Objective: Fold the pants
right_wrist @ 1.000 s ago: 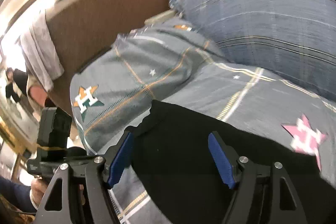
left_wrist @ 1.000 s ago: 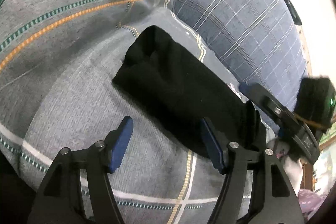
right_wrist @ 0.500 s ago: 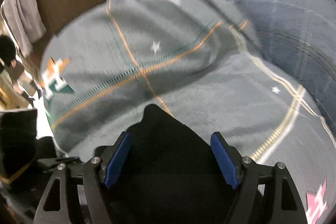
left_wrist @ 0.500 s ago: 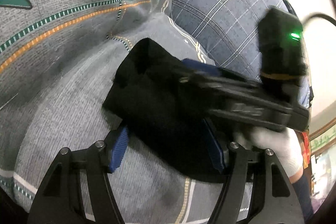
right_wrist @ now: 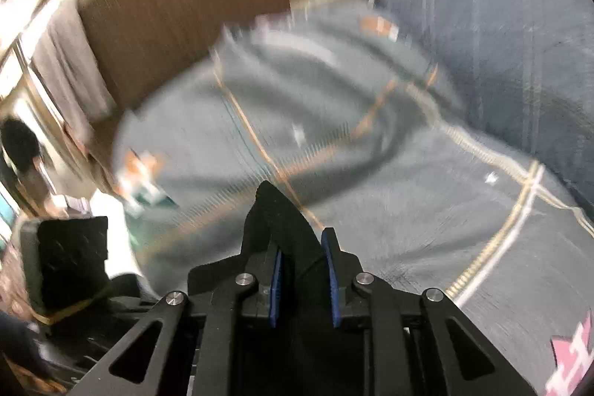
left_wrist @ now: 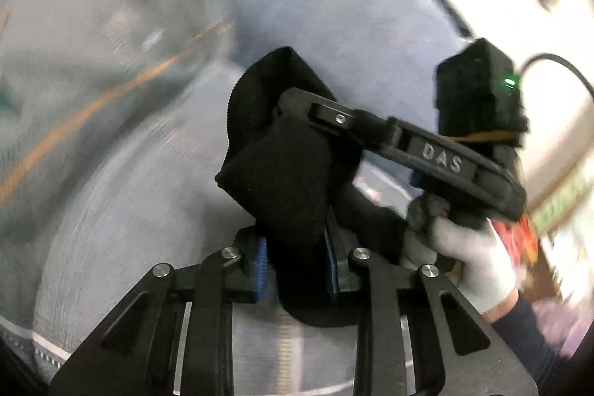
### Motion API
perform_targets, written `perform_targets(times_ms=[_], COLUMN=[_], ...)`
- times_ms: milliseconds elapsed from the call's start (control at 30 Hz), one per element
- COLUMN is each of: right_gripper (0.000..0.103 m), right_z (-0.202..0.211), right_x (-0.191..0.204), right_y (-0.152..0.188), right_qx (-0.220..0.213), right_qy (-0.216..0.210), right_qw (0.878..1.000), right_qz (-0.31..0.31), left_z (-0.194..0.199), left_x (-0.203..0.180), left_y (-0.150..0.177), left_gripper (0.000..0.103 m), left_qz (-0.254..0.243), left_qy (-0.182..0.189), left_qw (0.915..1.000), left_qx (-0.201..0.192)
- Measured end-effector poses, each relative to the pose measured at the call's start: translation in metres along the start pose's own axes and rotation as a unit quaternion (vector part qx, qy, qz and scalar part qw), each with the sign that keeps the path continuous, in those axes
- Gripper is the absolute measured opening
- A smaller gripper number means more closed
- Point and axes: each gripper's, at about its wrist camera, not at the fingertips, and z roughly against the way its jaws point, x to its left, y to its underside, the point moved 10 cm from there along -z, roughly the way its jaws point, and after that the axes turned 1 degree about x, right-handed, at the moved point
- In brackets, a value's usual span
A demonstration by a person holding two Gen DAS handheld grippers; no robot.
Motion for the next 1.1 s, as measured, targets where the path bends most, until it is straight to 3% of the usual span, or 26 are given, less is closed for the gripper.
perform_targets(times_ms=[200,300,433,500,600,667,700,733,800,867,1000,1100], right_gripper=[0.019,0.019,0.019,0.019,0.02,0.035,0.053,0.063,0.063,0.063,0.063,0.063], right_z=[0.113,0.177,0.217,0.221,0.225,0.235,0.243,0.25,0.26,0.275,0.304,0.314], right_x=[-0.003,-0.02,-0.068,-0.096,-0.149,-0.165,-0.169,-0.17,-0.168,-0.16,-0.143,-0.127], right_y=[-0.01,0.012,0.061,0.085,0.135,0.147,0.15,0.152,0.151,0.15,0.157,0.172], right_qx=[-0.116,-0.159,-0.174,-0.166,-0.144,-0.157,-0.161,-0.161,-0.159,-0.163,-0.191,-0.21], right_qy=[-0.014,0.01,0.053,0.08,0.146,0.161,0.177,0.193,0.205,0.226,0.229,0.172], right_qw=[0.992,0.985,0.975,0.97,0.95,0.94,0.935,0.932,0.931,0.927,0.92,0.92], right_qz=[-0.04,-0.066,-0.13,-0.16,-0.234,-0.256,-0.261,-0.261,-0.256,-0.25,-0.255,-0.283], left_z=[0.005,-0.006,-0.054,-0.083,-0.11,-0.101,-0.094,-0.082,-0.065,-0.044,-0.031,-0.041], left_x=[-0.103,-0.152,-0.196,-0.202,-0.202,-0.211,-0.216,-0.223,-0.232,-0.239,-0.225,-0.191], left_y=[-0.004,0.01,0.049,0.071,0.099,0.101,0.1,0.097,0.092,0.091,0.086,0.072], left_gripper=[0.023,0.023,0.023,0.023,0.026,0.031,0.037,0.045,0.051,0.052,0.052,0.052], left_qz=[-0.102,-0.155,-0.196,-0.199,-0.201,-0.207,-0.214,-0.222,-0.23,-0.253,-0.309,-0.31], left_qy=[0.061,0.084,0.097,0.093,0.078,0.085,0.095,0.113,0.147,0.184,0.157,0.116], left_qw=[0.9929,0.9843,0.9737,0.9704,0.9662,0.9651,0.9634,0.9602,0.9538,0.9413,0.9297,0.9348], left_qx=[-0.004,0.013,0.064,0.1,0.142,0.136,0.131,0.126,0.125,0.128,0.124,0.13])
